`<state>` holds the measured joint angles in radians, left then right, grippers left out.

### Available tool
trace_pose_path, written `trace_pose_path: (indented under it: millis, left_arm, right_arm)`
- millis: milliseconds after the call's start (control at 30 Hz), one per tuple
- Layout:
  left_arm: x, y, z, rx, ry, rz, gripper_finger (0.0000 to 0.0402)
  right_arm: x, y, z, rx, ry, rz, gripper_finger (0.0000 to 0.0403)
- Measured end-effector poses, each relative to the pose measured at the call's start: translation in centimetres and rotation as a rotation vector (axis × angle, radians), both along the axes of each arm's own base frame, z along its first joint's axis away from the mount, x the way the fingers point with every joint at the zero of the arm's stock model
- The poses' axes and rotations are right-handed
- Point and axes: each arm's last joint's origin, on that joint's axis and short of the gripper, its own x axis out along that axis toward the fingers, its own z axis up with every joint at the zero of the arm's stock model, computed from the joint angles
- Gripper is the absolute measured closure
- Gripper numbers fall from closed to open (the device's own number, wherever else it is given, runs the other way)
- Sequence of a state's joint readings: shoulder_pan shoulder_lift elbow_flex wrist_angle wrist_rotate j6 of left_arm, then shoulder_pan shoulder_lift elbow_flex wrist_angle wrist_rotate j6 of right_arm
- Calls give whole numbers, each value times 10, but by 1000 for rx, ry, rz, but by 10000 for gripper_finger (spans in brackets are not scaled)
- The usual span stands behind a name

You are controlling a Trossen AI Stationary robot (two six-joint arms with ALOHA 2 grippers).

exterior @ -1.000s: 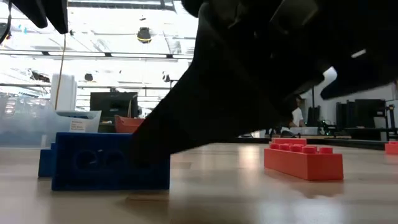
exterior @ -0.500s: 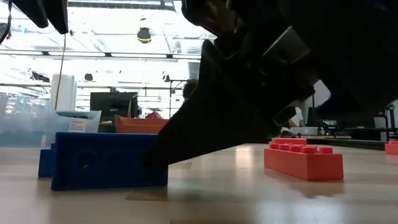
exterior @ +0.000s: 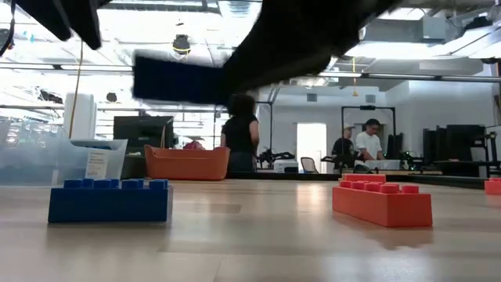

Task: Sort blocks
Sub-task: Put the blue game piece into the top transparent bin

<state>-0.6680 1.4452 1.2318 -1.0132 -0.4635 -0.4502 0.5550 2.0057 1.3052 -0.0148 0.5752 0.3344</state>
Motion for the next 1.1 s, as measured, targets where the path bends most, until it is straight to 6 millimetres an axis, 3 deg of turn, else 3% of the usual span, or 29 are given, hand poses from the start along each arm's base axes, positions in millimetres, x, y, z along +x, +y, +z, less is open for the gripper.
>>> trace_pose_path:
  millis: [167,567,1100]
  left_arm:
    - [8,4,-10,18,-49,9,224]
    - [32,24,-14,-14,-69,82,142]
    - [48,26,-7,-31,-178,22,146]
  right_arm:
    - [-2,-14,25,-41,-60,-97,329]
    - [18,-46,35,-69,-131,-155,329]
    - [32,-60,48,-120,-249,-142,329]
